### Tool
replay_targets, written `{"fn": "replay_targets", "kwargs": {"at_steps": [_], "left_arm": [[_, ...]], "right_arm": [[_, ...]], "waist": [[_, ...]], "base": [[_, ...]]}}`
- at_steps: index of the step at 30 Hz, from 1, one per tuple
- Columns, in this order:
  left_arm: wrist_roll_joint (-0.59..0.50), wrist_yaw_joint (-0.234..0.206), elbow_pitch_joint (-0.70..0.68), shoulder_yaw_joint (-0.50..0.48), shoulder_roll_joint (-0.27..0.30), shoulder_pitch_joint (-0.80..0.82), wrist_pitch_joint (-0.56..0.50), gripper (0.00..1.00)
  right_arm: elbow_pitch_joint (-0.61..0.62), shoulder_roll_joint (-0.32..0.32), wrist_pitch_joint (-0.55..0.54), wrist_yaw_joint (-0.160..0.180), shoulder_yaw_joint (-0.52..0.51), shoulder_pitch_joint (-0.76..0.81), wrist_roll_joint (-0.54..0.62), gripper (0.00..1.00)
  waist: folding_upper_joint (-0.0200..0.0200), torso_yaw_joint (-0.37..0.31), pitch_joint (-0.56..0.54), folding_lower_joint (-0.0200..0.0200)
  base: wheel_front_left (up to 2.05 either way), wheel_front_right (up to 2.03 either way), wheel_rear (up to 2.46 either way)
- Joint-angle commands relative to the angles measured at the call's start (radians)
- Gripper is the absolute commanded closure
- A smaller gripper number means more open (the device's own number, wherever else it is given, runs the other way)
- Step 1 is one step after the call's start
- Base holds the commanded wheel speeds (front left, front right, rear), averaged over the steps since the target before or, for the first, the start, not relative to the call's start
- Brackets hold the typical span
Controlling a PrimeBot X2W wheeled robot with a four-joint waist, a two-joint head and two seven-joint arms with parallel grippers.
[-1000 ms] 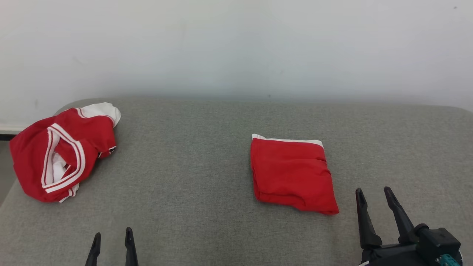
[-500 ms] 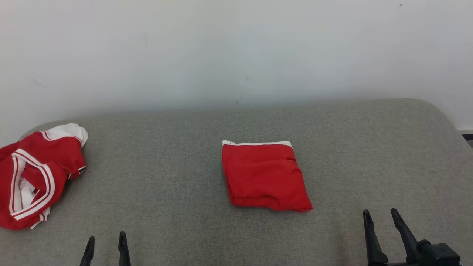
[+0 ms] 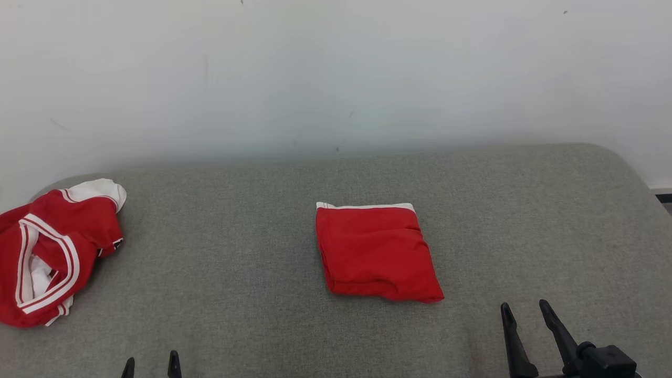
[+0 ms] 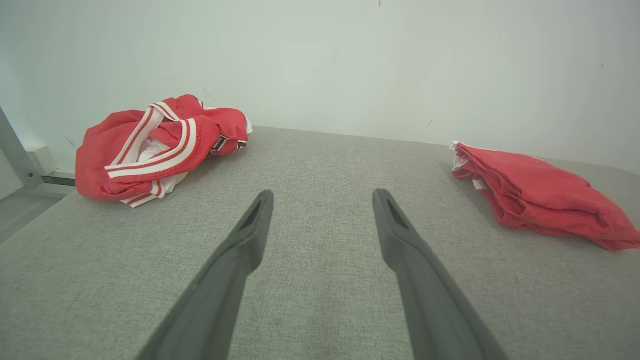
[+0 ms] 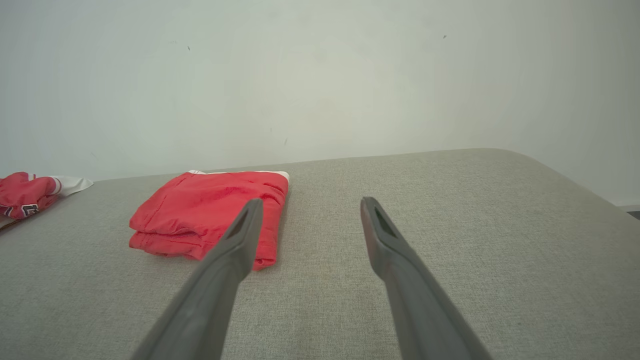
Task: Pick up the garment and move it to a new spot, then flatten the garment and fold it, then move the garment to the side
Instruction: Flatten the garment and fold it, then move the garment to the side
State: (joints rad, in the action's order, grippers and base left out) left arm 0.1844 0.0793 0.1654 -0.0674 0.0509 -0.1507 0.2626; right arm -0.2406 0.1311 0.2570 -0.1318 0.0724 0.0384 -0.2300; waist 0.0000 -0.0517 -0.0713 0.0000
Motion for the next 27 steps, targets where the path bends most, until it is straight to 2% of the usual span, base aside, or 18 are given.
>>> {"fn": "replay_targets", "kwargs": {"at_steps": [1, 27], "left_arm": [[-0.002, -0.002, -0.003, 0.0, -0.001, -0.012, 0.003, 0.0], [0.005, -0.001, 0.002, 0.003, -0.001, -0.007, 0.003, 0.0]], "right_arm": [[-0.002, 0.005, 0.006, 0.002, 0.001, -0.004, -0.004, 0.0], [-0.012, 0.0, 0.003, 0.002, 0.014, -0.025, -0.044, 0.0]], "waist": [[0.0, 0.003, 0.001, 0.0], [0.0, 0.031, 0.01, 0.0]], "base": [[0.0, 0.0, 0.0], [0.0, 0.0, 0.0]]}}
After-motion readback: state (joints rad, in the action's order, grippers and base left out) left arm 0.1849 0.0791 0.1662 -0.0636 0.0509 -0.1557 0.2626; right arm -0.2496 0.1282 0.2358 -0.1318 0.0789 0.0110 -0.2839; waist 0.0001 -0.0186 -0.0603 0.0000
